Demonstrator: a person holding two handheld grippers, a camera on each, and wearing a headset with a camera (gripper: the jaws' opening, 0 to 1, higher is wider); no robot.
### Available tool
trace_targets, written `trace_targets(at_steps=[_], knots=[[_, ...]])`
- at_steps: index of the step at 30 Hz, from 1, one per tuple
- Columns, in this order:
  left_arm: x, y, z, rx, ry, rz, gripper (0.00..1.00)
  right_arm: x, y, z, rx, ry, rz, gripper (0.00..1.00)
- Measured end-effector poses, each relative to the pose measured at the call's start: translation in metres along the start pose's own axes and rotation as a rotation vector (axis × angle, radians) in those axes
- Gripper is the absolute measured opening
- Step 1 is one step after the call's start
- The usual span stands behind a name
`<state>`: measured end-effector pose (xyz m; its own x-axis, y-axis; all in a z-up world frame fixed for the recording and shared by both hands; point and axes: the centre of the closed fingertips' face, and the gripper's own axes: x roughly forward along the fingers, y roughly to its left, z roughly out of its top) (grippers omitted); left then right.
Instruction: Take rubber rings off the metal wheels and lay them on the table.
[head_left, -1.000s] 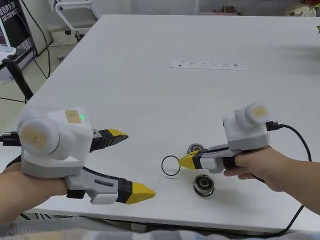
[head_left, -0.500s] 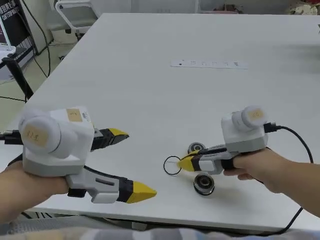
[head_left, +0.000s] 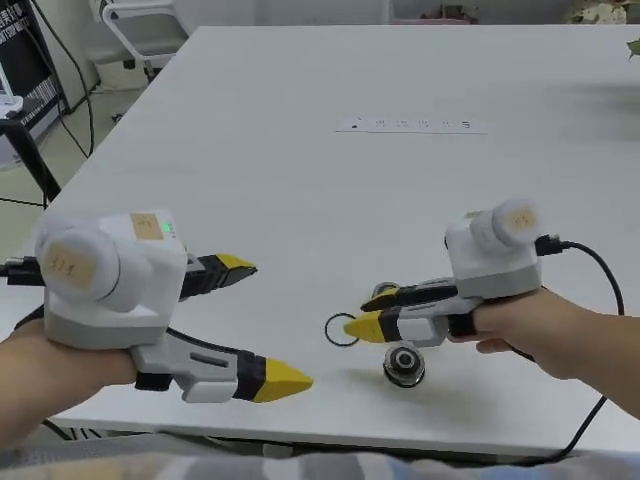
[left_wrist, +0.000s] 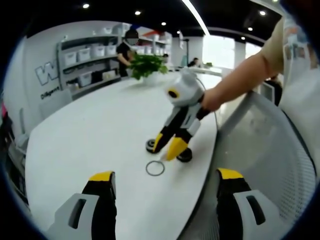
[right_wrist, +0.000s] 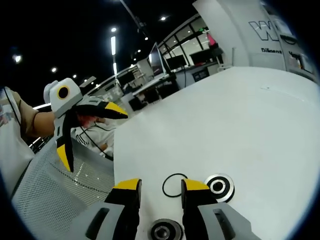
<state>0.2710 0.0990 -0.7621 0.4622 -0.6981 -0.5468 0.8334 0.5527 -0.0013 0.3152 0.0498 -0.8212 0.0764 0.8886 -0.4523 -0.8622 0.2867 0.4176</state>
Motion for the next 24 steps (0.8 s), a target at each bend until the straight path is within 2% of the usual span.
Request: trace_targets(at_steps=[2, 10, 24], knots=[[0.001, 0.000, 0.000, 0.001, 0.002, -0.003, 0.83, -0.003, -0.002, 0.002, -0.003, -0.006, 0.006, 0.32], [0.007, -0.003, 0.003, 0.012, 0.010, -0.019, 0.82, -0.023, 0.011, 0.009, -0.017, -0.044, 0.023, 0.38], [0.025, -0.010, 0.011, 0.039, 0.027, -0.070, 0.79, -0.053, 0.010, 0.001, -0.014, -0.080, 0.004, 0.41]])
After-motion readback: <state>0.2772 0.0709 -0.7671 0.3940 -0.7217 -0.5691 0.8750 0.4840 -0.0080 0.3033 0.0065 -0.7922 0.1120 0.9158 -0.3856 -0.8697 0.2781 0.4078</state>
